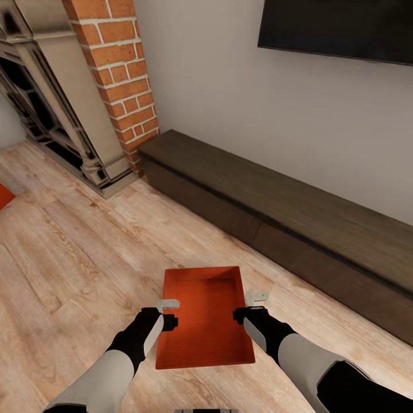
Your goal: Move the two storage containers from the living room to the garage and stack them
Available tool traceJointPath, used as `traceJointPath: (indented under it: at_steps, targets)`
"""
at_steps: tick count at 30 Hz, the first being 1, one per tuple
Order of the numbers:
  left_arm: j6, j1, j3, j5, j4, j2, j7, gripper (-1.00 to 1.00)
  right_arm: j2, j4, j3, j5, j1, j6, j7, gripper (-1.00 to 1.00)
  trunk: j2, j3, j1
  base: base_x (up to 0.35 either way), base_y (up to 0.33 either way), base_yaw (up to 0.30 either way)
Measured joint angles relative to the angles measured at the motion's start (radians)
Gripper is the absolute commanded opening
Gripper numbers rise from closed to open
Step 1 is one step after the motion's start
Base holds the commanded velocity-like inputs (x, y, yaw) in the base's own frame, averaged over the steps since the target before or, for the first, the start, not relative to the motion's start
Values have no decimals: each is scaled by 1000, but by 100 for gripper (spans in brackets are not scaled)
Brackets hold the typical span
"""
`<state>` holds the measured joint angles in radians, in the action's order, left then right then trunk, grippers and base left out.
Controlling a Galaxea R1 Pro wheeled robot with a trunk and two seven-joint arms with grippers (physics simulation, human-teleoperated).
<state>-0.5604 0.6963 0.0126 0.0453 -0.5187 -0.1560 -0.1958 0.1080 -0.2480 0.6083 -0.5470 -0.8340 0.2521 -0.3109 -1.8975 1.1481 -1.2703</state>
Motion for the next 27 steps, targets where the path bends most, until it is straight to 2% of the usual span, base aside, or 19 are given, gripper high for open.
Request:
traceJointPath:
  at_steps: [6, 20, 27]
  targets:
    - [0, 0, 0, -1, -4, 1, 0, 100, -1, 0, 0, 0, 0, 0, 0, 100, -7, 3, -4, 0, 0, 0]
    - [0, 0, 0, -1, -9, 2, 0, 100, -4, 0, 1, 0, 0, 0, 0, 100, -105, 47, -58, 0, 0, 0]
    - [0, 0, 0, -1, -11, 2, 1, 100, -6, 0, 1, 0, 0, 0, 0, 100, -105, 47, -58, 0, 0, 0]
